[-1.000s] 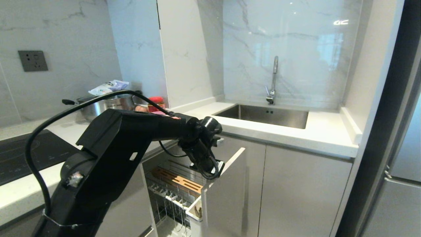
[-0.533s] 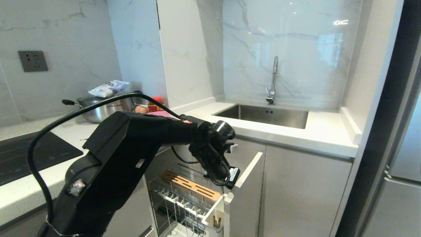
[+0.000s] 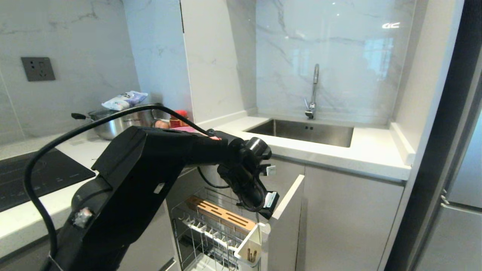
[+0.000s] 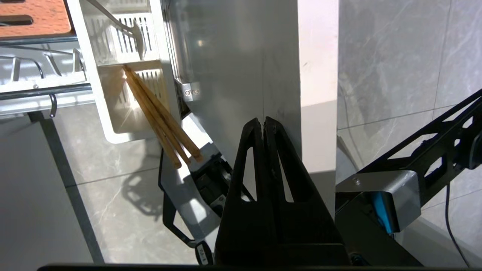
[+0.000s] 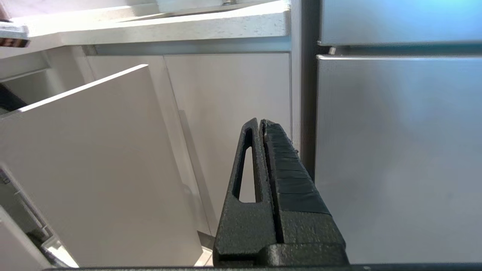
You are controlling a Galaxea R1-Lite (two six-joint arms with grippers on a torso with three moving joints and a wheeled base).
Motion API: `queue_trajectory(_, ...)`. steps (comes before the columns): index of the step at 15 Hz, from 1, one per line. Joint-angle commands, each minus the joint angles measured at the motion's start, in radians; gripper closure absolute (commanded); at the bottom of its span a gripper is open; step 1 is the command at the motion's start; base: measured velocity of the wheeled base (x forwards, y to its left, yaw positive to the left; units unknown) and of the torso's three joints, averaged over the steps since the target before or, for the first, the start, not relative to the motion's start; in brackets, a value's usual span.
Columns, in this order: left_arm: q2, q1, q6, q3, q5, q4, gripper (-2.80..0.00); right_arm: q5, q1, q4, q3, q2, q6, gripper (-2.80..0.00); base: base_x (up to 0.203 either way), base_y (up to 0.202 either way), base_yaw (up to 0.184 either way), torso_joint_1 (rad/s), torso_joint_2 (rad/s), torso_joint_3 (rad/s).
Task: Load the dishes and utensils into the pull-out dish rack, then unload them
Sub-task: Open the cupboard, then pick up the chopsticks and place it in the cupboard
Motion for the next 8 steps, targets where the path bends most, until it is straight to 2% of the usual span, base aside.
queue_trajectory(1,0.002,-0.009,-0.001,0.0,-0.011,0.004,0.0,0.0,0.0,0.0,0.0,-0.004,0.0,0.0,0.0,0.0,0.0,0.0,0.0,0.0)
queue_trajectory(5,0.0,-0.001,0.001,0.001,0.014,0.004,0.0,0.0,0.0,0.0,0.0,-0.004,0.0,0.0,0.0,0.0,0.0,0.0,0.0,0.0)
queue_trajectory(8,-0.028,0.036,0.003,0.0,0.14,-0.002,0.0,0.0,0.0,0.0,0.0,-0.003,0.0,0.0,0.0,0.0,0.0,0.0,0.0,0.0)
